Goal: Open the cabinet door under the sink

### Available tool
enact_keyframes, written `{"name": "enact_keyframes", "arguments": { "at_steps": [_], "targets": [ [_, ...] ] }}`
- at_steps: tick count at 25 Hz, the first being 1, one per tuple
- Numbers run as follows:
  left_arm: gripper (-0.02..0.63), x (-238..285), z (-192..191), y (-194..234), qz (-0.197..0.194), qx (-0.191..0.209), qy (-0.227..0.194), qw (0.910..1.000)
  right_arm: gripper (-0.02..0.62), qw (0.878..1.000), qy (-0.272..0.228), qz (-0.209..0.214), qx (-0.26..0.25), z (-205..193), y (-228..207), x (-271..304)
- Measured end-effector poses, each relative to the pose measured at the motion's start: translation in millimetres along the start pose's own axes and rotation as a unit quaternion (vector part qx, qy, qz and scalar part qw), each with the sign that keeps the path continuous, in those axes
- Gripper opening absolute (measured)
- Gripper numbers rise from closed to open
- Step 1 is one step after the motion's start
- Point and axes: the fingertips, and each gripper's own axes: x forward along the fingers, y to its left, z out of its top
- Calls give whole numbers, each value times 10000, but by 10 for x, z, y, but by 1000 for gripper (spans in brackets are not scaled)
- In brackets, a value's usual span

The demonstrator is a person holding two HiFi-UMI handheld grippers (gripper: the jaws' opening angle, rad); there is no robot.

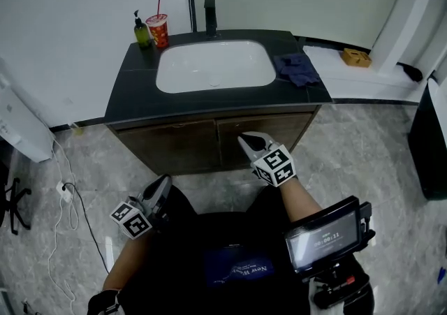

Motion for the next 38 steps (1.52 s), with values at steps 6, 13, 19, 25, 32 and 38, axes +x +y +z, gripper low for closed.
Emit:
{"name": "enact_keyframes", "arguments": {
  "at_steps": [6, 13, 19, 25, 32, 38],
  "targets": [
    [6, 325, 78, 36, -36, 60, 101, 9999, 3, 9999, 28, -42, -148, -38, -239, 66],
    [6, 770, 58, 45, -83, 228, 408, 9989, 126, 9927, 326, 177, -1149, -145, -293, 176],
    [6, 849, 96, 117, -121, 268, 321, 9991, 172, 9608, 848, 56, -2638, -222, -174, 538],
    [5, 548, 46, 255, -50, 43, 297, 9995, 189, 9042, 1462, -237, -4007, -243, 11, 896],
    [6, 352, 105, 407, -44, -147, 40, 9999, 190, 8580, 2106, -643, -4641, -394, -36, 1093],
    [6, 216, 96, 448, -10, -260, -115, 9996, 192, 8719, 2356, -457, -4268, -421, 37, 1080]
  ]
}}
